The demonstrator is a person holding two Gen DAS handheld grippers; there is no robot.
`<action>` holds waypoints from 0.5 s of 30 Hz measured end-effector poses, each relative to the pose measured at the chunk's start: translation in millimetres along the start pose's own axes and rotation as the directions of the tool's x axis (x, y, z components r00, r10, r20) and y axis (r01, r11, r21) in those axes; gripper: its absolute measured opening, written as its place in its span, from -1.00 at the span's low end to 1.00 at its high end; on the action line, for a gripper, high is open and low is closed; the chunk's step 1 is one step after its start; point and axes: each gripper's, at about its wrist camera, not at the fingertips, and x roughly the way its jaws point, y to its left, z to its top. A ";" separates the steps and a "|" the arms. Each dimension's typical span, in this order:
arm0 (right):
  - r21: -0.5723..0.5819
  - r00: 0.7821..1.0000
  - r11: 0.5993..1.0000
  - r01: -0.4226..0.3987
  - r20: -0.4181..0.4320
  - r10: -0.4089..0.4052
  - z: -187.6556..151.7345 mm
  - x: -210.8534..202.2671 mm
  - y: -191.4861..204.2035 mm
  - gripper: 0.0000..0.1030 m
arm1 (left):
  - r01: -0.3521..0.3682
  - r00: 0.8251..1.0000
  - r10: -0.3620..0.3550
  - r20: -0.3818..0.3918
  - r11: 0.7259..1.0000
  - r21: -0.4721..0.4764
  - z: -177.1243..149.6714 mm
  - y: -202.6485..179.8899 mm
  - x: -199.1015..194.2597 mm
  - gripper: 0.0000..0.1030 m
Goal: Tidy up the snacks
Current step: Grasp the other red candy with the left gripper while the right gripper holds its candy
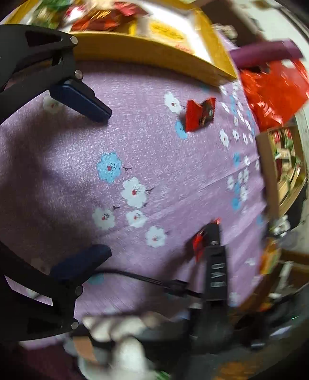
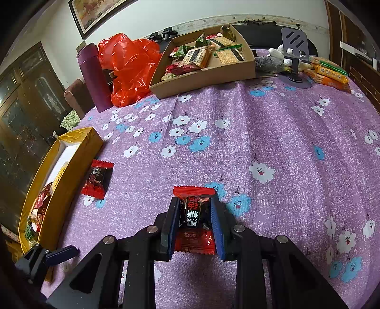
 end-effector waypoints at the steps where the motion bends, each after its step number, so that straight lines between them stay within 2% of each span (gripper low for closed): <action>1: 0.003 1.000 1.000 -0.002 0.000 0.002 -0.2 -0.1 -0.6 -0.47 | 0.007 1.000 -0.007 -0.006 1.000 -0.006 1.2 1.0 0.4 1.00; 5: 0.009 1.000 1.000 -0.001 -0.001 0.001 -0.7 -1.1 -2.0 -0.49 | 0.010 1.000 -0.010 -0.022 1.000 0.001 3.9 2.4 1.8 1.00; 7: 0.012 1.000 1.000 0.005 -0.002 -0.005 -0.6 -2.5 -2.8 -0.49 | 0.038 0.999 -0.039 -0.035 0.999 -0.018 7.5 7.3 1.0 1.00; 9: 0.019 1.000 1.000 0.006 -0.001 -0.006 -0.2 -4.2 -4.5 -0.49 | 0.122 0.992 -0.124 -0.007 0.985 -0.123 17.8 30.1 -5.5 0.91; 10: 0.024 1.000 1.000 0.002 0.001 -0.002 0.3 -5.1 -5.6 -0.49 | 0.137 0.991 -0.137 0.013 0.978 -0.156 23.3 38.9 -8.1 0.87; 12: 0.034 1.000 0.999 -0.010 0.000 0.010 0.8 -5.8 -7.4 -0.49 | 0.111 0.993 -0.099 0.070 0.975 -0.193 39.3 59.4 -15.3 0.81; 15: 0.042 1.000 0.999 -0.025 -0.007 0.025 0.7 -4.7 -8.0 -0.49 | 0.024 0.996 -0.007 0.086 0.981 -0.194 57.3 74.7 -11.5 0.68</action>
